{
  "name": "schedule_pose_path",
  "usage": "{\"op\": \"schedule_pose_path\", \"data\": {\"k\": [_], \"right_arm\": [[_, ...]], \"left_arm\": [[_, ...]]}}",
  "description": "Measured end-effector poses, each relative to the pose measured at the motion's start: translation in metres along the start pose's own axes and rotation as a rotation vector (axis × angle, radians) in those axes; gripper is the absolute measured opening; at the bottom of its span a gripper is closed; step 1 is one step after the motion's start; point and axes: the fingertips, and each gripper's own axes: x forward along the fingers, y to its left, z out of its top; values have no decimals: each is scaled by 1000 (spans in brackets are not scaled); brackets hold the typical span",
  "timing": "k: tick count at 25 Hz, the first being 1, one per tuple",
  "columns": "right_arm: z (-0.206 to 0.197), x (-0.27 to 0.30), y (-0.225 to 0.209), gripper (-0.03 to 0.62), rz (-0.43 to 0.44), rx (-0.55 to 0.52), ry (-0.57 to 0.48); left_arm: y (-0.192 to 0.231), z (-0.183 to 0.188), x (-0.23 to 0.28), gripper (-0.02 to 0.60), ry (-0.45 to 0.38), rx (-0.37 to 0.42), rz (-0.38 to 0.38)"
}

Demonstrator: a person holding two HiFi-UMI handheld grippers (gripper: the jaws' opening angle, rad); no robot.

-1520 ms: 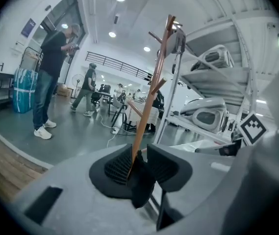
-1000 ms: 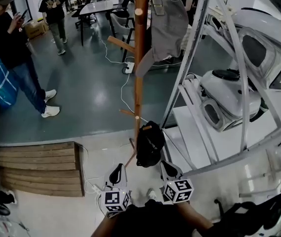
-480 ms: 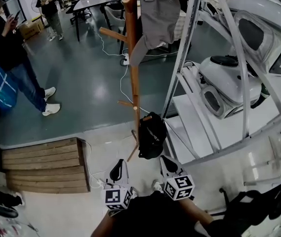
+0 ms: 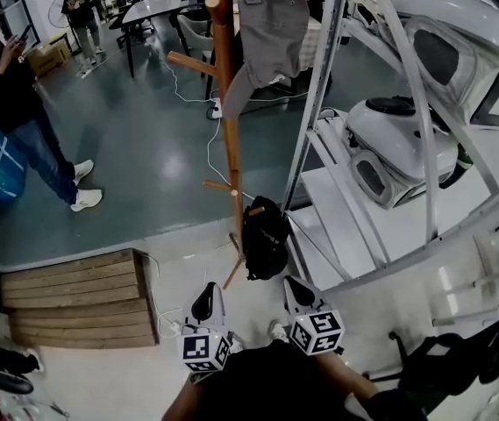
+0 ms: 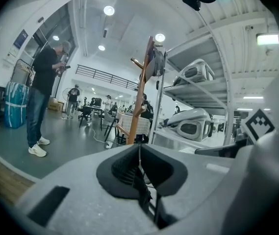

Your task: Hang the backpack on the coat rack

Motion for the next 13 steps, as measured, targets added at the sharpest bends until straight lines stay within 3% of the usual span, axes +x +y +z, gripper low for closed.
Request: {"op": "schedule_pose_path", "data": {"k": [13], "right_arm": [[-1,0,-3,11,-7,-2,1]], "left_arm": [[10,0,-4,25,0,-21,29]]}}
